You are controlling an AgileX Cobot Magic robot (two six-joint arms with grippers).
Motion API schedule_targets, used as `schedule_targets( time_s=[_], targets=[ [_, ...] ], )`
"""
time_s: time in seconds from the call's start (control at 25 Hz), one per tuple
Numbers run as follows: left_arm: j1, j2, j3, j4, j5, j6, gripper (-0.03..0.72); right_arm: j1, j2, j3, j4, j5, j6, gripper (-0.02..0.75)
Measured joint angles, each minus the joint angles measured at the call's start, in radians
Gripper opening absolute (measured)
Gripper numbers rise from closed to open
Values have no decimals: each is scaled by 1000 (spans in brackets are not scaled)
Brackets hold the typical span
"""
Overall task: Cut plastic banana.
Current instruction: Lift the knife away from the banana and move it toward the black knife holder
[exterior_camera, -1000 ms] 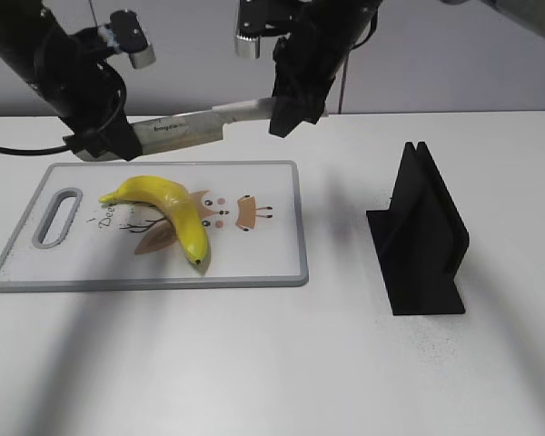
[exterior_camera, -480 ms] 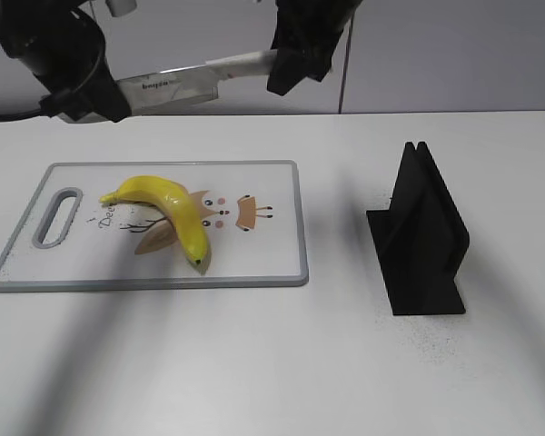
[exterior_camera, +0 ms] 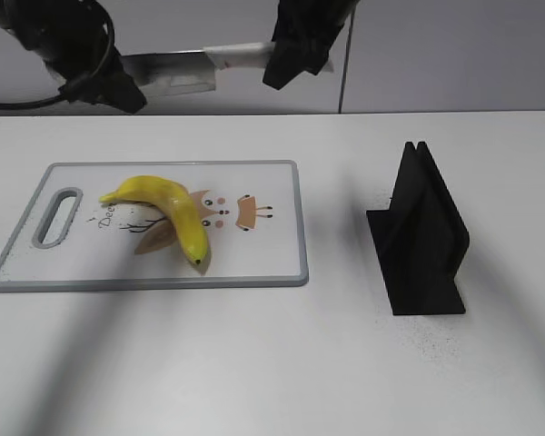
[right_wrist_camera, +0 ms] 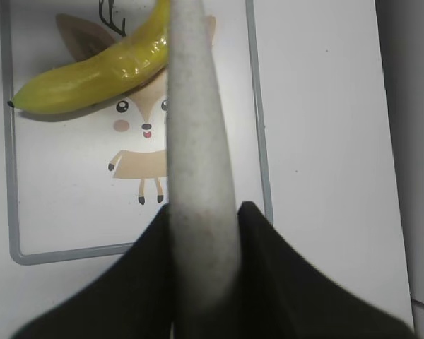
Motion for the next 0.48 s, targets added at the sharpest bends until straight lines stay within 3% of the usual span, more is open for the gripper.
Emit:
schedule_targets(
  time_s=[0.16,0.48],
  targets=[
    [-1,1,-13,-25,-62,-13,609,0,-3,0,4,0,5,172],
    [-2,2,-135,-34,-143,-55,615,-3,-8,-8,0,-30,39,163]
  ],
)
